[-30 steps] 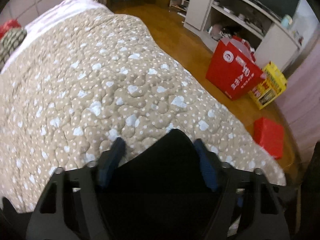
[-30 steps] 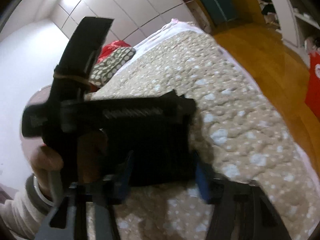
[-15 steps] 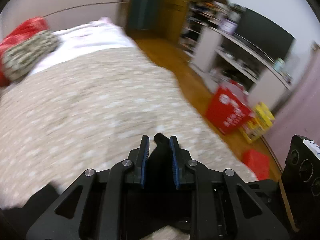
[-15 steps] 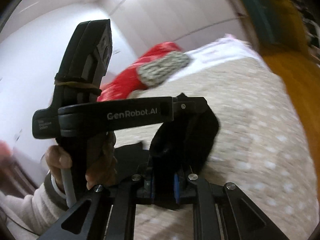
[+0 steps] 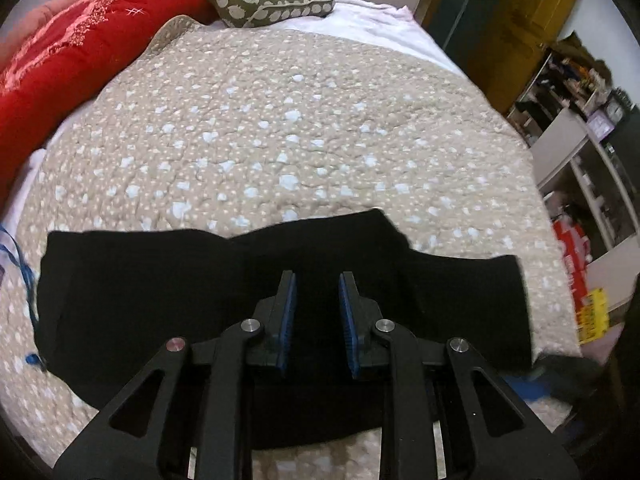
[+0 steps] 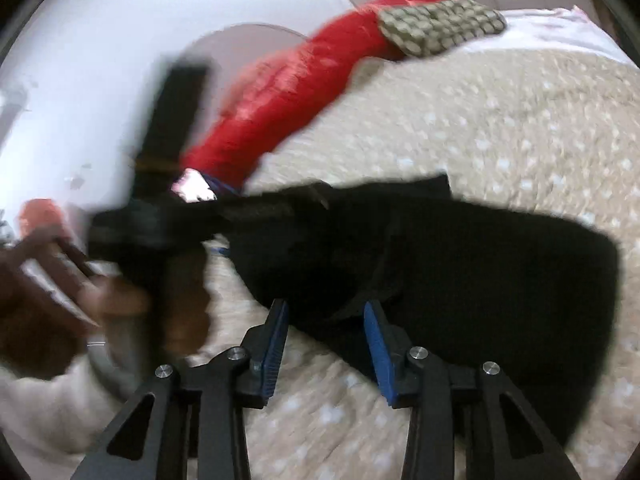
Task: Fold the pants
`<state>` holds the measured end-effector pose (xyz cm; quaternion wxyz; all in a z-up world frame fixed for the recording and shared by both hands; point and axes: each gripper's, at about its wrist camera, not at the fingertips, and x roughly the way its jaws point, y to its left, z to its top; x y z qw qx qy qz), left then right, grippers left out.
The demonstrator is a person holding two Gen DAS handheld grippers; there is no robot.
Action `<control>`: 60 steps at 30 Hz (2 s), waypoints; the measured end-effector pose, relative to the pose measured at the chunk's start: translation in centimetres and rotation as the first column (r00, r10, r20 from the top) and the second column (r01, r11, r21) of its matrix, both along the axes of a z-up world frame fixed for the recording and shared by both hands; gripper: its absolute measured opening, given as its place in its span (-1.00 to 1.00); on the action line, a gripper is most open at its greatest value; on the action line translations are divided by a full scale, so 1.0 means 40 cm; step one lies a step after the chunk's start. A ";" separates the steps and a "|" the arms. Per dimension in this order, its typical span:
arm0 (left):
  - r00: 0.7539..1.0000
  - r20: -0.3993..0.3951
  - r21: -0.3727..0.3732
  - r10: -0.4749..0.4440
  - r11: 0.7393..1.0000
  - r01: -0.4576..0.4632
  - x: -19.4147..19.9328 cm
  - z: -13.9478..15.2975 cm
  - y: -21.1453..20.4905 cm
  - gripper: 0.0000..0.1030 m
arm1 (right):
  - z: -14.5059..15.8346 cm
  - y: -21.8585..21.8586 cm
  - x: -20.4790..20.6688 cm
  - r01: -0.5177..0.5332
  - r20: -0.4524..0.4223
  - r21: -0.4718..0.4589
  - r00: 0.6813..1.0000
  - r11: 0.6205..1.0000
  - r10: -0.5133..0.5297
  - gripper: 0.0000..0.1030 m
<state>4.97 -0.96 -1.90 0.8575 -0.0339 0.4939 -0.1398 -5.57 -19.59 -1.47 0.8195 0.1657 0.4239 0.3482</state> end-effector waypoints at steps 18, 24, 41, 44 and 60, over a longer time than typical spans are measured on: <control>0.999 0.040 0.123 -0.026 0.992 0.021 -0.057 -0.083 -0.131 -0.51 | -0.070 -0.145 0.161 0.281 0.068 -0.442 0.958 0.852 -0.280 -0.61; 0.999 0.039 0.095 -0.014 0.995 0.010 -0.058 -0.086 -0.121 -0.50 | 0.003 -0.119 0.038 0.239 0.095 -0.413 0.971 0.879 -0.219 -0.61; 0.995 0.081 0.088 0.062 0.994 -0.069 -0.103 -0.060 -0.053 -0.47 | 0.009 -0.049 0.017 0.202 0.089 -0.408 0.979 0.890 -0.182 -0.59; 0.991 0.091 0.097 0.098 0.990 -0.106 -0.109 -0.055 -0.023 -0.47 | -0.019 -0.002 0.051 0.187 0.087 -0.413 0.982 0.891 -0.166 -0.59; 0.968 0.099 0.045 0.232 0.970 -0.237 -0.129 -0.021 0.136 0.08 | -0.068 0.103 0.067 0.073 0.042 -0.465 0.997 0.882 -0.061 -0.54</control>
